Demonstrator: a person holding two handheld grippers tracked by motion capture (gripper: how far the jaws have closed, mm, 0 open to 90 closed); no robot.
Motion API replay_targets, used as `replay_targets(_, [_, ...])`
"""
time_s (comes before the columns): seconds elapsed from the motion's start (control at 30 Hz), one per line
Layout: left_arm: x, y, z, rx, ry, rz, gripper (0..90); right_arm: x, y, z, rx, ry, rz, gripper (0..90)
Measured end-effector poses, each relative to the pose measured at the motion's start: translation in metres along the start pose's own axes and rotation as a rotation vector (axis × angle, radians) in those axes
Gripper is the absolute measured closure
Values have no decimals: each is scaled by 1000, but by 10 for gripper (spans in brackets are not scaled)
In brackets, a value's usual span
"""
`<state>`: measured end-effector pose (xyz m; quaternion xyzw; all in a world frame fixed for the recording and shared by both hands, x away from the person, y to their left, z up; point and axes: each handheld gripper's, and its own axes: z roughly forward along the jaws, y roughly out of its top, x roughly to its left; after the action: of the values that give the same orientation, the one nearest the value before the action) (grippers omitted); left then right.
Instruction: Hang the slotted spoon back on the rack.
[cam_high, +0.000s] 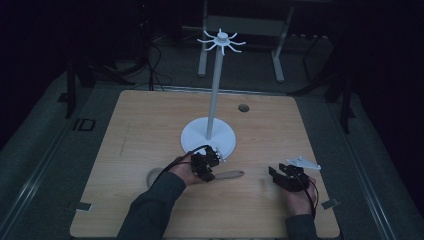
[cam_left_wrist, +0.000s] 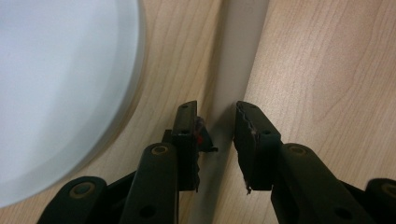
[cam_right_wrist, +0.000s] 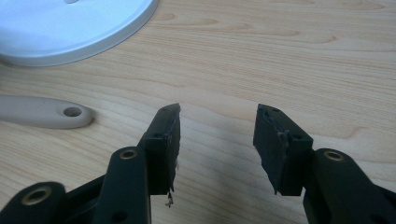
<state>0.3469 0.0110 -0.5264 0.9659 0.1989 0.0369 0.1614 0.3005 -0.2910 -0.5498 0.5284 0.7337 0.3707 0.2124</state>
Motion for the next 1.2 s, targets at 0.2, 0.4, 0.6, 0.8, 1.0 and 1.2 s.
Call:
replay_targets(0.2, [-2, 4, 8, 27, -19, 5, 705, 1, 0, 1, 1, 0, -6, 507])
replay_targets(0.4, [1, 6, 14, 36, -36, -11, 691, 1, -1, 1, 1, -4, -7, 507])
replay_targets(0.6, [0, 6, 14, 36, -32, 3, 692, 0, -1, 1, -4, -7, -1, 506])
replay_targets(0.8, [-8, 8, 14, 44, 46, 47, 730, 0, -1, 1, -4, -7, 0, 506])
replay_targets(1.0, [-4, 7, 5, -2, 83, 15, 740, -3, -2, 1, -5, -7, 11, 506])
replay_targets(1.2, [-1, 3, -18, -107, 118, -43, 742, -3, -2, 1, -9, -11, 7, 502])
